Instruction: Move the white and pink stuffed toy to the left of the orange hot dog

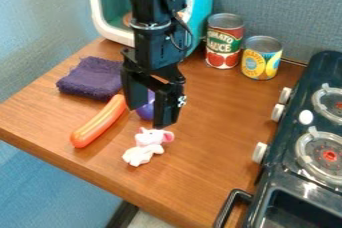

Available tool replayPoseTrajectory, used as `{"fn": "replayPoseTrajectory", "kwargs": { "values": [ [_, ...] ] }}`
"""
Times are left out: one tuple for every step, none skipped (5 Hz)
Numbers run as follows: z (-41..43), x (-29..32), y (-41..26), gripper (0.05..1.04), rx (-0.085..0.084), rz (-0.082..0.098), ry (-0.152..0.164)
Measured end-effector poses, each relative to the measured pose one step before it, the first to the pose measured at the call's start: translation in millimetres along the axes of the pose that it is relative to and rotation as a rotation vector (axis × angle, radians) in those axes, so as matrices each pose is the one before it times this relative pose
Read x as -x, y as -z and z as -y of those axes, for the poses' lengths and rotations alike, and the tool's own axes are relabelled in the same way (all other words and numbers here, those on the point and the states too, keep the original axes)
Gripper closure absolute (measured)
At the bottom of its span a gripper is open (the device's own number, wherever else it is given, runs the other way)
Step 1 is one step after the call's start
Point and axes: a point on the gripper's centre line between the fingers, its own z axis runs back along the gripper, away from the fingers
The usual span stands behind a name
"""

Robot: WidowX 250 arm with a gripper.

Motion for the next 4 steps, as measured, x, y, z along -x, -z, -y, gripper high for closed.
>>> {"fn": "replayPoseTrajectory", "kwargs": {
  "values": [
    [0.07,1.81,6.41,0.082,0.0067,-0.0236,-0.0016],
    [-7.05,-0.84,8.61,0.082,-0.0305,-0.0202,-0.012],
    [-6.53,3.72,14.16,0.082,-0.0254,-0.072,-0.0152],
    [-7.17,-1.26,4.65,0.082,-0.0335,-0.0407,-0.0322]
  ]
}}
